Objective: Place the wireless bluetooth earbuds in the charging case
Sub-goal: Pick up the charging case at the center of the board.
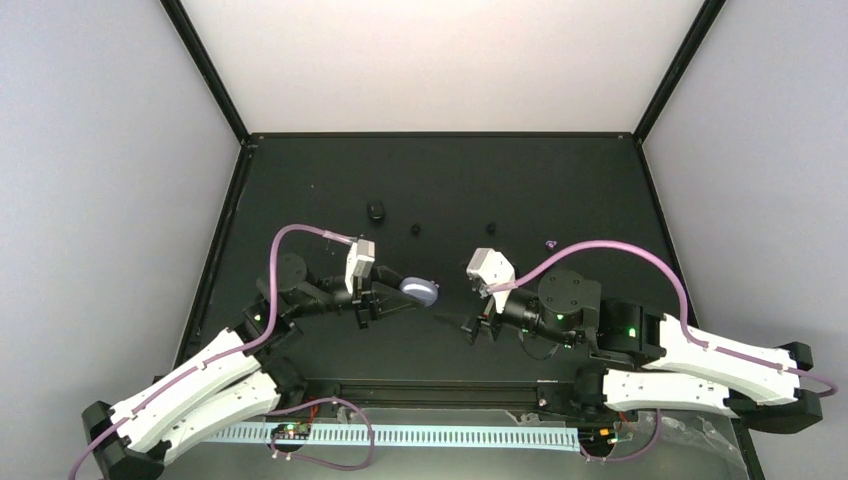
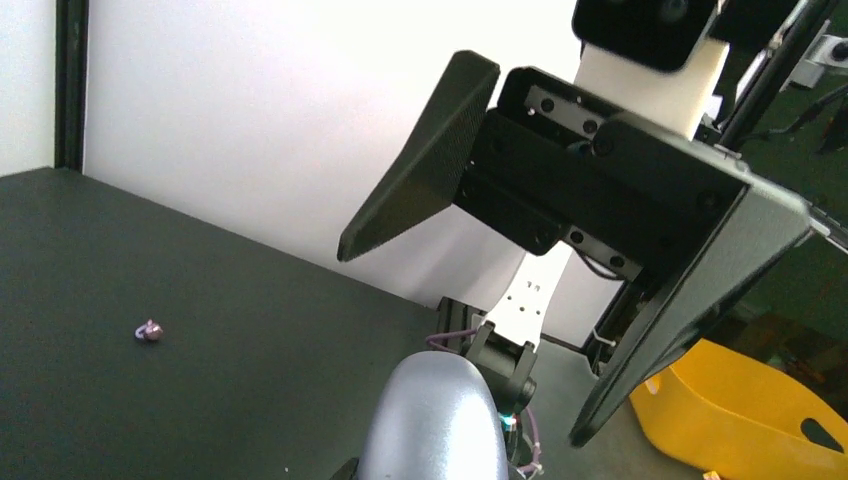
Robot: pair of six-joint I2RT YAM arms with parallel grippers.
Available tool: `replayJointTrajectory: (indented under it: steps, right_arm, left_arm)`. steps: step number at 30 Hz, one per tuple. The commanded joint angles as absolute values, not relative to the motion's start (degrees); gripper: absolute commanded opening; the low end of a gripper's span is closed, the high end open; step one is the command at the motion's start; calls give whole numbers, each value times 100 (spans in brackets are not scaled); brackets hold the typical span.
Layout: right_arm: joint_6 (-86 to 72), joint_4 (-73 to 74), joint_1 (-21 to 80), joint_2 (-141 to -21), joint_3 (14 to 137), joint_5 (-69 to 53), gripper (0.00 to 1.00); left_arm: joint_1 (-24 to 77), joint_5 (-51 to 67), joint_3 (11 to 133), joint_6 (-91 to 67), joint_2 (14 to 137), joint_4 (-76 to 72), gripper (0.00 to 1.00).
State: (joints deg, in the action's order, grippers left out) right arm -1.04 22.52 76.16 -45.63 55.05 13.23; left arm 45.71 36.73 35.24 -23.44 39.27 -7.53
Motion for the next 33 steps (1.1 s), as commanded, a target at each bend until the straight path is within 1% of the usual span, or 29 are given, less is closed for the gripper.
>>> replayJointTrajectory:
  steps: [1, 6, 9, 14, 20, 24, 29, 33]
  right_arm:
    - [-269, 1882, 7594, -4746, 5977, 1027, 94]
    - [-176, 1837, 7599, -4774, 6069, 998, 94]
    - [82, 1958, 7601, -4907, 6014, 1149, 93]
    - [572, 2082, 7621, -5141, 5935, 1515, 93]
    - [1236, 1990, 7649, -5286, 5902, 1801, 94]
    - [1585, 1908, 7652, -5437, 5875, 1935, 94]
    - [1802, 1888, 7672, -5598, 5869, 1939, 93]
    - [1844, 1714, 7704, -5640, 5832, 1940, 88]
  left_arm:
    - [4553, 3781, 3383, -2018, 3598, -1211, 1]
    - [4554, 3569, 3379, -1885, 3368, -994, 1]
    - [4553, 3311, 3423, -2230, 3344, -981, 2]
    - [4560, 3298, 3492, -3022, 3653, -1264, 2]
    - [4554, 3380, 3921, -3441, 4077, -699, 1]
    - [4554, 3406, 3951, -3585, 4170, -633, 1]
    - [4554, 3312, 3928, -3703, 4157, -563, 1]
    - [4562, 3266, 3929, -3761, 4174, -507, 2]
